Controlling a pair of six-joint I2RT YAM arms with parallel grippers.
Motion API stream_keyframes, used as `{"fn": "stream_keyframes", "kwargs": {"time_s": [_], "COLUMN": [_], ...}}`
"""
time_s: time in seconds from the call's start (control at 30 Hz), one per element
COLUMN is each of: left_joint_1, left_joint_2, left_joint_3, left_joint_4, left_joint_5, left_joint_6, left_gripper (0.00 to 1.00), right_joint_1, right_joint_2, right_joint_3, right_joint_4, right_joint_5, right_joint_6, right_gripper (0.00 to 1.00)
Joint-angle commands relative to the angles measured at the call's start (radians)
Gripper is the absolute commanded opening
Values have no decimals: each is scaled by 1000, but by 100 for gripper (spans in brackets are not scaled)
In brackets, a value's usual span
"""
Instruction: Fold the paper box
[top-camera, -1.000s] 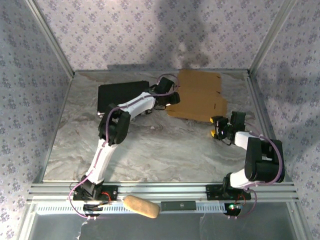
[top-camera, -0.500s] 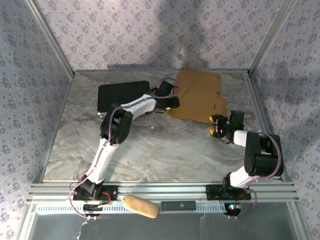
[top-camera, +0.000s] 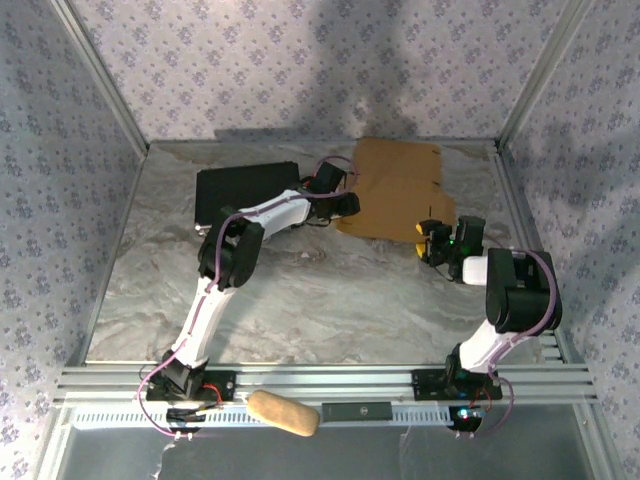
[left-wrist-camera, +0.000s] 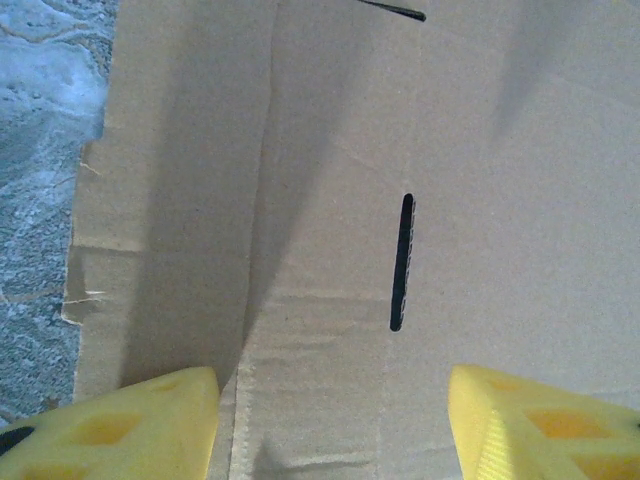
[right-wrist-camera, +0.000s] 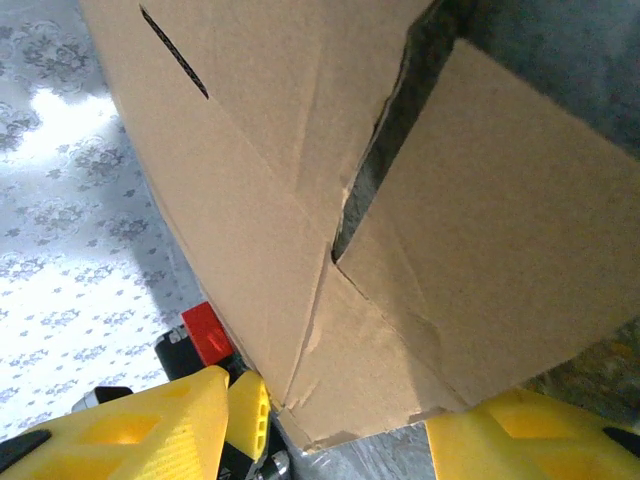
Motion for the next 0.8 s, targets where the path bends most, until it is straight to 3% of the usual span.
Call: {"fn": "stream_keyframes", "kwargs": {"time_s": [0.0, 0.6, 0.77], "left_joint_1": [4, 7, 8], "left_joint_2": [-47, -47, -47], "left_joint_3": [-9, -3, -4], "left_joint_4": [-7, -20, -24], "left_joint_5": [25, 53, 55], "left_joint_6": [-14, -10, -9], "left_gripper": [62, 61, 61], "right_joint_1": [5, 37, 56], "right_joint_2": [43, 202, 240], "right_joint_3": [-26, -135, -108], "right_joint_4": [88, 574, 593], "right_joint_5": [64, 163, 179], "right_joint_6": [-2, 26, 28], "right_gripper": [55, 46, 43]}}
